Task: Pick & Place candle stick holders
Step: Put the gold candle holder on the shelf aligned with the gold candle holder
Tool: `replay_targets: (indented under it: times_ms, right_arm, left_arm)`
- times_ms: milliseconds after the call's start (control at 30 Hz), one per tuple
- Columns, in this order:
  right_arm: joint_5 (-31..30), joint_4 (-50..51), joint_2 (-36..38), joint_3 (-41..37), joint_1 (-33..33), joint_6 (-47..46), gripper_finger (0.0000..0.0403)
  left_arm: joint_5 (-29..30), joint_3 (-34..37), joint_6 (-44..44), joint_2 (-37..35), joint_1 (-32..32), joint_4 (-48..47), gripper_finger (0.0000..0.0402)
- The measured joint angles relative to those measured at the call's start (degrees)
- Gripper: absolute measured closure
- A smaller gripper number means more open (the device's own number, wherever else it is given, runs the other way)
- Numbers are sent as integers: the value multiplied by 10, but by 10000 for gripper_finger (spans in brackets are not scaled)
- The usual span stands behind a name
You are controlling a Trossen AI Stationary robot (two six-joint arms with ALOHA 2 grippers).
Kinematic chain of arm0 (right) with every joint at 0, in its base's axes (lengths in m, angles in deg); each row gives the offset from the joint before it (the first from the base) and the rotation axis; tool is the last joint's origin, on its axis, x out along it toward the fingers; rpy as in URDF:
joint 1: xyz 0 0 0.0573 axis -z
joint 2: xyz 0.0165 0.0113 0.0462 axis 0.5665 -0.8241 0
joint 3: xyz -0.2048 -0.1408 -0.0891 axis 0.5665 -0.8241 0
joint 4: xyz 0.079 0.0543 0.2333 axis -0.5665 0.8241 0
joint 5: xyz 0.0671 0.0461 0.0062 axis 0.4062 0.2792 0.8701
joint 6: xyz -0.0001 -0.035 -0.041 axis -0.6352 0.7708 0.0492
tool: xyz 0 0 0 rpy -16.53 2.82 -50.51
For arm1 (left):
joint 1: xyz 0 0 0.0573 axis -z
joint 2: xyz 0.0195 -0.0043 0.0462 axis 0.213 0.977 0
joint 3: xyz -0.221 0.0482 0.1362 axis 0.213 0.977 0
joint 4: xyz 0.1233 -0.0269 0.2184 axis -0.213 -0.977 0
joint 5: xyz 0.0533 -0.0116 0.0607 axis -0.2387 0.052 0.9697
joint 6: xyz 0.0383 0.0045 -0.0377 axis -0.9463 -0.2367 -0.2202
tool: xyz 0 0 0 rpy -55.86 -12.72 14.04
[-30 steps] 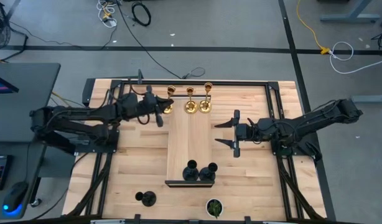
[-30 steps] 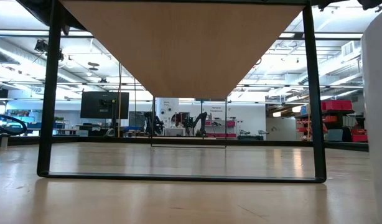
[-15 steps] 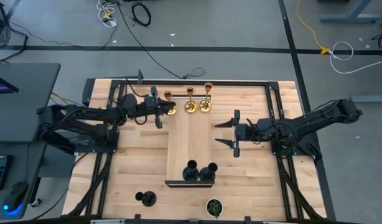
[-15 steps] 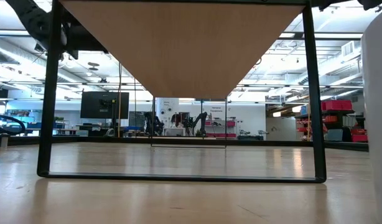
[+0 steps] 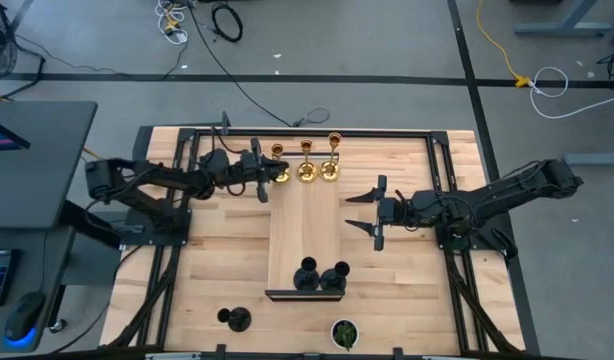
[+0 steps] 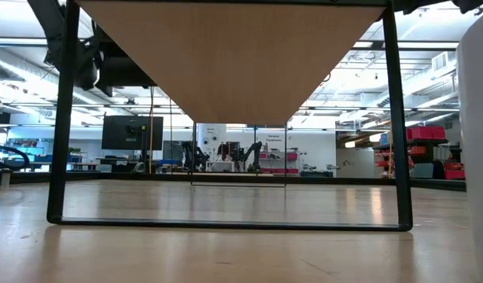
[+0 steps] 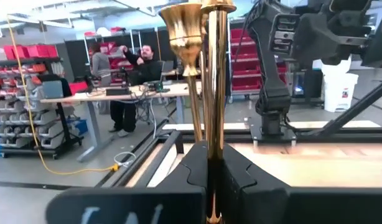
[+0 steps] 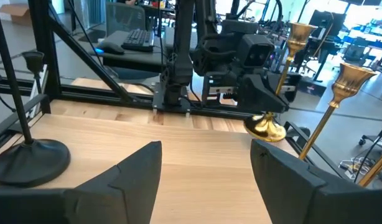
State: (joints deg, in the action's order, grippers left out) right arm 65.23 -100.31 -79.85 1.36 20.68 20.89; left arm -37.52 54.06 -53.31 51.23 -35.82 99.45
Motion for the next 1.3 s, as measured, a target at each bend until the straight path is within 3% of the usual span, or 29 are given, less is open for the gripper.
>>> replay_targets:
  times_ms: [300, 633, 800, 1300]
  right_arm:
    - [0, 3, 0, 0, 0, 0, 158]
    - [0, 3, 0, 0, 0, 0, 158]
    - [0, 9, 0, 0, 0, 0, 158]
    - [0, 18, 0, 0, 0, -3, 158]
  left_arm:
    - [0, -1, 1, 66, -2, 80, 392]
    - [2, -27, 15, 119, -4, 95, 385]
    - [2, -32, 7, 123, -4, 93, 387]
    - [32, -32, 4, 121, -4, 85, 343]
